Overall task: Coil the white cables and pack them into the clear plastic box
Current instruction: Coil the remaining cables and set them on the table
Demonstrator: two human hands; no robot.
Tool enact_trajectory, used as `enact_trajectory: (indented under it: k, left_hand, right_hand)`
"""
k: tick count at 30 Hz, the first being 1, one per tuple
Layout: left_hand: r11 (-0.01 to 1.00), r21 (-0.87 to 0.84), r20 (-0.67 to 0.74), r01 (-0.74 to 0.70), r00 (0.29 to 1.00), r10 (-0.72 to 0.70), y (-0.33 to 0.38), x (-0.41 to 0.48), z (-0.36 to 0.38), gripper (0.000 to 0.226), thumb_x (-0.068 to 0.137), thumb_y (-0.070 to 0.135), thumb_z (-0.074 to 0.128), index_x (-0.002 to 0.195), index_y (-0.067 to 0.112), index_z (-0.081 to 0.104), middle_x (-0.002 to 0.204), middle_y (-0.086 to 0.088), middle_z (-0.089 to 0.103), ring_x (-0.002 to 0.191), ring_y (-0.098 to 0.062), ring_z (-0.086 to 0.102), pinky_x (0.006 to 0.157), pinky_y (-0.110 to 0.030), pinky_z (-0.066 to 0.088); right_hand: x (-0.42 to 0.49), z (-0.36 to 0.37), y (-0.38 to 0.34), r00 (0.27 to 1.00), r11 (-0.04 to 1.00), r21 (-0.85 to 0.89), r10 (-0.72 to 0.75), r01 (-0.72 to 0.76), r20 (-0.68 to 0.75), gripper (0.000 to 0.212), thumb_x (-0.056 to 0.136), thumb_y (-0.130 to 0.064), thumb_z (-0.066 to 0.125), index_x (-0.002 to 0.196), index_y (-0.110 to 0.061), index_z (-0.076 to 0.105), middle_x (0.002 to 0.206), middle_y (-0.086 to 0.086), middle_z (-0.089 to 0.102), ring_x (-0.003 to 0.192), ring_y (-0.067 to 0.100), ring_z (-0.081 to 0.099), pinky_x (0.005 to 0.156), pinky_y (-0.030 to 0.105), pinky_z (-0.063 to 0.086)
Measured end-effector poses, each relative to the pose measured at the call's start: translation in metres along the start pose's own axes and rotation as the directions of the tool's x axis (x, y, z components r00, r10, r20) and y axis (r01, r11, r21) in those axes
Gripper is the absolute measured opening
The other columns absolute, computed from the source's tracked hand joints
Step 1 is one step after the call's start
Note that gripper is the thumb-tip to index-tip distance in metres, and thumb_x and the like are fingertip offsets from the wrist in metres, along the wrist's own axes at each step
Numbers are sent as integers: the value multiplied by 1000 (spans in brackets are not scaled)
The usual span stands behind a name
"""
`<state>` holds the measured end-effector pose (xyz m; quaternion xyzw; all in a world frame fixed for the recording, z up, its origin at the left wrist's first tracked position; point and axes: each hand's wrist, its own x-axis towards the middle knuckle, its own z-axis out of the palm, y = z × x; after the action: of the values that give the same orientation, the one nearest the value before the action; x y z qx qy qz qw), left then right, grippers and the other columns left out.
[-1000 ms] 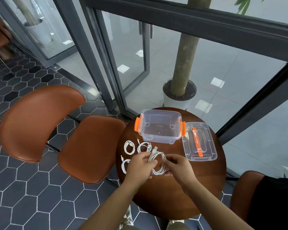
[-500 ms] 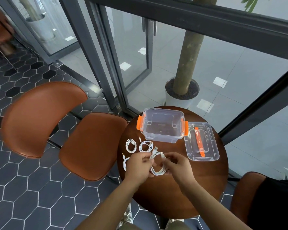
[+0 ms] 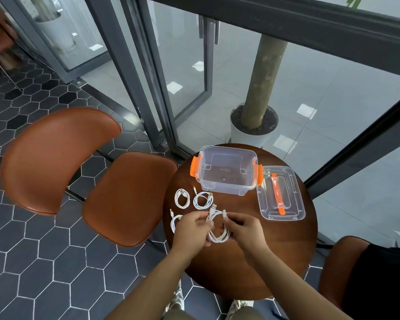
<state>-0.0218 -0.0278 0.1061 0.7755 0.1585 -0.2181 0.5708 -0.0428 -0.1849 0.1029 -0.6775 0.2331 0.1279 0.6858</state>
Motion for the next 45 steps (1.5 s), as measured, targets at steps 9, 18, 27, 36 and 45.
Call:
enact_trajectory:
  k: [9,18,27,36,45]
  left_hand:
    - [963,-177,-56,205,974,-217,-40,12,-29,11,93,12,63,102,16,69,81,-7,72,63,-18,67,52,-30,56]
    - [929,-77,-201,363,907,-371,-101,54,-51,14,92,9,54,87,13,67,69,-5,64,54,-21,56,56,-34,49]
    - [850,381,-341,363,910,-235,-116,102,-50,45,93,34,67,128,8,59,126,-14,66,116,-35,62,93,-39,48]
    - [794,474,-367,380,905,-214,-141,129,-39,34,89,34,72,99,2,63,99,-14,72,95,-37,68,76,-39,50]
    - [850,402,-398,342,901,-174,-139,127,-45,24,84,11,69,63,17,58,58,6,54,63,-23,56,60,-31,41]
  right_hand:
    - [11,-1,8,997,999,-21,46,-48,-56,18,93,-11,69,85,-23,80,77,11,78,65,20,73,57,23,58]
    - [50,15,24,990,993,-45,101,-106,-102,16,91,-11,72,85,-24,80,74,6,78,65,18,74,61,28,61]
    - [76,35,35,993,988,-124,87,-97,-83,31,93,-13,69,72,-33,80,76,3,78,70,21,74,69,33,64]
    - [87,32,48,992,986,-124,100,-109,-77,20,92,-14,71,84,-30,80,76,3,78,69,20,75,64,26,61]
    - [96,29,48,994,979,-177,90,-99,-60,22,93,-15,69,80,-29,80,76,2,77,67,17,73,69,32,63]
